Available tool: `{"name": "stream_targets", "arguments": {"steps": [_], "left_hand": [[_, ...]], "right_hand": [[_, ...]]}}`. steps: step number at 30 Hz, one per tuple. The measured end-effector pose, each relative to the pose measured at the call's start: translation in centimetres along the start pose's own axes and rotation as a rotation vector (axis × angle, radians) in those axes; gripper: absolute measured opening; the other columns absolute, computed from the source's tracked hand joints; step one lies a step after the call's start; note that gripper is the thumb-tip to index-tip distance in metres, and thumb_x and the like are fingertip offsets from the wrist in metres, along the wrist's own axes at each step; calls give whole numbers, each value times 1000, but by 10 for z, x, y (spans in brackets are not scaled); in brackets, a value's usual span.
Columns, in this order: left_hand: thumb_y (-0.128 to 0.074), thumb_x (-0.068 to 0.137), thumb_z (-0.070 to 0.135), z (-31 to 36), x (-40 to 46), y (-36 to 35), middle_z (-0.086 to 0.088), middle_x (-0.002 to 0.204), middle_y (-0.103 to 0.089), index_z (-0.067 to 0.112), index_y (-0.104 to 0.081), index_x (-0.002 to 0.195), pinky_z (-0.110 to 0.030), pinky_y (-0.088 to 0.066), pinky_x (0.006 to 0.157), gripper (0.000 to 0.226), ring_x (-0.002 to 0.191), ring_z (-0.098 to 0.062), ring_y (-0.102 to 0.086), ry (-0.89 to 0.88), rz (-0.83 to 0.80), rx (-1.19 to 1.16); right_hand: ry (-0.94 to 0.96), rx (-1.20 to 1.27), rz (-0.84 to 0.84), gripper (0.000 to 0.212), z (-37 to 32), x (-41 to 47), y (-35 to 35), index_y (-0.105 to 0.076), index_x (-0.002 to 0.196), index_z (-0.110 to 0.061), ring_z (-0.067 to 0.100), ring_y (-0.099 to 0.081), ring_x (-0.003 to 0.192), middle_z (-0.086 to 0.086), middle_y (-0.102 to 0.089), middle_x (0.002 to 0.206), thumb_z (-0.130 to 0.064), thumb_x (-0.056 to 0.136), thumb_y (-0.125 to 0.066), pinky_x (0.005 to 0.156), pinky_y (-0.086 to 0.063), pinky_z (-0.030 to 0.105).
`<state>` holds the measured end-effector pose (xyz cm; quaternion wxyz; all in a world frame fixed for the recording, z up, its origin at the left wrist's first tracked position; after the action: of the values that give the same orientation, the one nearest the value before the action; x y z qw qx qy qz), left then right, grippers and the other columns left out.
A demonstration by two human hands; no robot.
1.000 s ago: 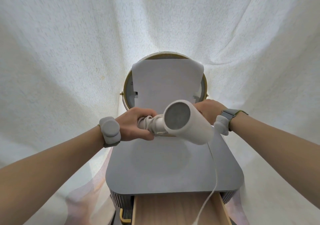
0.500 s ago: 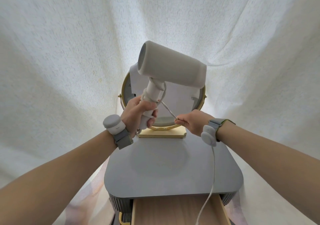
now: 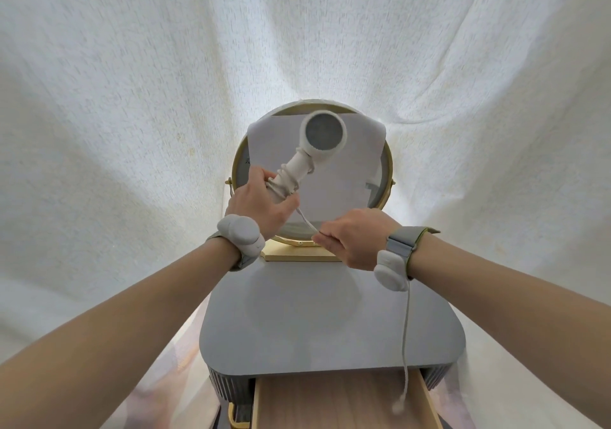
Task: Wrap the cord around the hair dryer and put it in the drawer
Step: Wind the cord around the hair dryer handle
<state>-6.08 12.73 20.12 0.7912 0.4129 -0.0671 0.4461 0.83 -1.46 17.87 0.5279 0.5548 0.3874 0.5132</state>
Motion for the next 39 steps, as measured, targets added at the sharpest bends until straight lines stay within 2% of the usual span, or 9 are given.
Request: {"name": "stream_targets", "arguments": {"steps": [6,12,15,18,22,26,30,34,39], "left_hand": [[-65,89,50,7,1,-26,4,84,-62,24,-39,110,-30,-49,55,42,60,-14,-57,-180,-137,395],[-60,90,53,12,-4,-42,4,95,-66,26,-46,117,-30,-43,57,40,72,-21,-61,-371,-254,604],[-60,89,54,14,-6,-46,5,97,-67,27,-48,117,-28,-39,57,41,73,-20,-61,-468,-283,693],[-60,89,55,15,-7,-49,5,93,-67,27,-49,117,-30,-48,59,41,74,-21,-62,-544,-345,768],[-61,86,56,13,-16,-56,8,94,-68,32,-49,119,-33,-56,66,42,73,-21,-62,-616,-503,781],[-68,79,58,12,-29,-59,10,89,-67,37,-53,116,-33,-58,69,45,73,-18,-62,-635,-643,718],[-75,71,54,8,-36,-55,13,81,-67,37,-62,105,-33,-58,66,41,69,-14,-63,-573,-771,569],[-82,68,36,7,-42,-49,8,75,-69,29,-68,92,-31,-56,60,29,63,-10,-62,-463,-854,263],[-79,69,19,5,-52,-40,-11,69,-63,14,-70,88,-30,-45,48,21,53,-19,-54,-197,-987,-200]], "right_hand": [[124,-110,70,26,-17,5,24,-51,82,-22,26,-55,59,-3,-57,68,-37,99,-38,54,-46,32],[103,-182,24,33,-9,10,30,-62,93,-23,23,-58,72,-4,-60,82,-47,100,-41,58,-45,31],[35,-167,-27,32,3,13,31,-65,95,-24,20,-59,71,-6,-61,80,-51,96,-46,64,-54,35],[16,-153,-91,27,13,15,27,-69,103,-25,19,-61,79,-5,-68,90,-44,96,-51,69,-54,34],[24,-155,-122,27,22,18,29,-69,103,-26,17,-59,86,-8,-66,95,-47,95,-53,66,-40,28],[5,-129,-141,33,33,18,26,-68,99,-24,14,-54,77,-10,-57,86,-52,91,-54,65,-43,28],[16,12,-148,29,44,13,17,-69,107,-17,15,-54,80,-1,-62,95,-39,95,-53,75,-51,29],[27,59,-94,27,49,11,14,-68,111,-15,17,-54,83,3,-65,101,-32,98,-51,76,-46,25],[-107,81,-42,19,78,5,6,-66,103,-17,23,-62,80,3,-71,91,-26,100,-49,76,-52,39]]}}
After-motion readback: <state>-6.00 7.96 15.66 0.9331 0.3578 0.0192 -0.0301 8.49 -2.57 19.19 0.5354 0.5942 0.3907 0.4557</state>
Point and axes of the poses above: each hand's wrist, its own x-axis towards the middle knuckle, its own y-axis out of the back of the hand, z = x × y, the point moved 10 cm from there along x, towards the middle knuckle
